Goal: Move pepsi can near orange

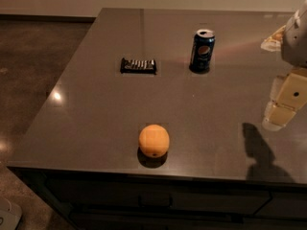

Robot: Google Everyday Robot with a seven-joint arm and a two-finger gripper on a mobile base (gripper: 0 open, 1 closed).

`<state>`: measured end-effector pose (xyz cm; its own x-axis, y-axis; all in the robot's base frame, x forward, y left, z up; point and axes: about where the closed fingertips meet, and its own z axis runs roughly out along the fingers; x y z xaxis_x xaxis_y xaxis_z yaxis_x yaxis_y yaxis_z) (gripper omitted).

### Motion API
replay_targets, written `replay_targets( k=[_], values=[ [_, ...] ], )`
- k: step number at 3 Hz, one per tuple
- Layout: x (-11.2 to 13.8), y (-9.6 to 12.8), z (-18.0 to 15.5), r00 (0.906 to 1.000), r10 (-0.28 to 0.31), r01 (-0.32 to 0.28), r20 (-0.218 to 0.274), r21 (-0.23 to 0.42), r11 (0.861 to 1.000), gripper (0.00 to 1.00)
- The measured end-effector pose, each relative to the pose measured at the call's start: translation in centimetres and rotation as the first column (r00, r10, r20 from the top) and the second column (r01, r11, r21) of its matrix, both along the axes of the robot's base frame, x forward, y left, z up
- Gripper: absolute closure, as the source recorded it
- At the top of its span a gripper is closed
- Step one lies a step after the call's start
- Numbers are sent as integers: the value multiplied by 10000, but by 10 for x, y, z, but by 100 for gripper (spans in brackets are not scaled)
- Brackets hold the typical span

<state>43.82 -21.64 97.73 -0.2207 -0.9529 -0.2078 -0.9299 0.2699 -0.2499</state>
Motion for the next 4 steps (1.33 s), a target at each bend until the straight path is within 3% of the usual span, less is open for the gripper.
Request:
replay_targets(
  k=[2,4],
  values=[
    [4,1,0,9999,-14,12,-136,-119,9999,0],
    [68,6,-17,9981,-583,579,-212,-184,9982,0]
  ],
)
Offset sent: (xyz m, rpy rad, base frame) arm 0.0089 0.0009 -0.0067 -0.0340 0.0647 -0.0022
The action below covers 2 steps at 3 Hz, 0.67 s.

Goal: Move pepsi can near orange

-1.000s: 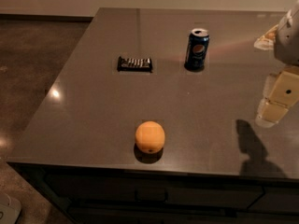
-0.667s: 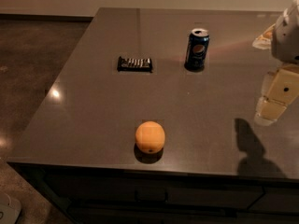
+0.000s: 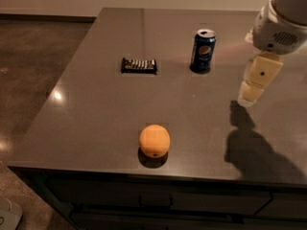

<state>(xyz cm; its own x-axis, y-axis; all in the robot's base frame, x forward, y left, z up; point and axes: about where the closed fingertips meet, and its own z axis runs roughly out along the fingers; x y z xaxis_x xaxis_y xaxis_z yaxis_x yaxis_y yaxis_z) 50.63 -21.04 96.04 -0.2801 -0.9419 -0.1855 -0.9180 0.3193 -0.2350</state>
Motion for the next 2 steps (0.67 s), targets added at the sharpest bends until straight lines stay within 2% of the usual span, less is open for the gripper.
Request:
replay_targets(
  k=[2],
  values=[
    [71,-5,-14,9939,-1006,1000,445,139,9949,0]
  ],
)
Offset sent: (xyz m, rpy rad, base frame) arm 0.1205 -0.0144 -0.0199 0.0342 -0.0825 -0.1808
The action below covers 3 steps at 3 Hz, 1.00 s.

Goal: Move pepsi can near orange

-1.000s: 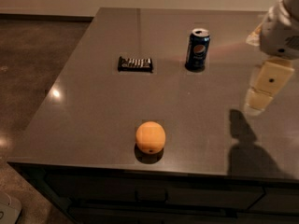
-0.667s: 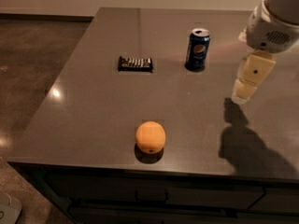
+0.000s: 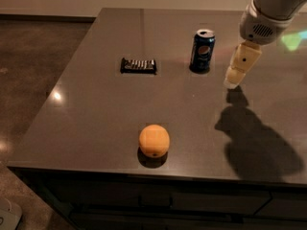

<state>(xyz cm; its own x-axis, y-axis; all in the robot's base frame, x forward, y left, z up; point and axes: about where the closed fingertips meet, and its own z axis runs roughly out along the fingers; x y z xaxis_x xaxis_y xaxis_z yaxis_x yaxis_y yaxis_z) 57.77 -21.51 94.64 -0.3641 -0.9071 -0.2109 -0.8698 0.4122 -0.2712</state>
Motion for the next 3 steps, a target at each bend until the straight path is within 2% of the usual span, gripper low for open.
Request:
replay_targets(
  k=[1,2,3],
  values=[
    [33,-6,-5,9987,-471,465,201,282,9985,0],
    [63,-12,-10,9954,-898,867,343,835,9927,0],
    [89,-8,-15,9914,-1209,1106,504,1716,9789,0]
  ],
)
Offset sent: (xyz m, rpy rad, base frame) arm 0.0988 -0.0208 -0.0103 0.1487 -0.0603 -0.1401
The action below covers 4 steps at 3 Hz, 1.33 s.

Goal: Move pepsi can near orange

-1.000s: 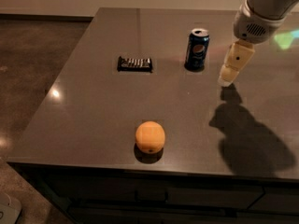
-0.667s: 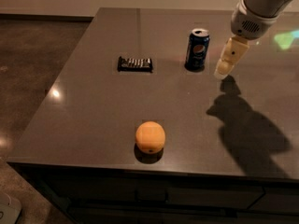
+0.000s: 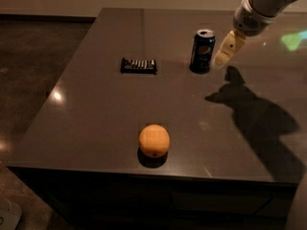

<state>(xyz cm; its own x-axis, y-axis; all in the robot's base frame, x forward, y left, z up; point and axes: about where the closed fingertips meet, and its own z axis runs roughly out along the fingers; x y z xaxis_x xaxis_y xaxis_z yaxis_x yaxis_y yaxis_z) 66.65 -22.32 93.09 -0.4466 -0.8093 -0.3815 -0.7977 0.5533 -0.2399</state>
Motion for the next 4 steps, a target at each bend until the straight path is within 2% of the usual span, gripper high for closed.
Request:
replay_targets(
  k=[2,3,4],
  values=[
    [41,18,-6,9994,-135,99,313,1151,9933,0],
    [54,27,-12,9995,-19,-27,318,1448,9895,0],
    [61,30,-17,9997,18,-55,230,1641,9864,12]
  ],
)
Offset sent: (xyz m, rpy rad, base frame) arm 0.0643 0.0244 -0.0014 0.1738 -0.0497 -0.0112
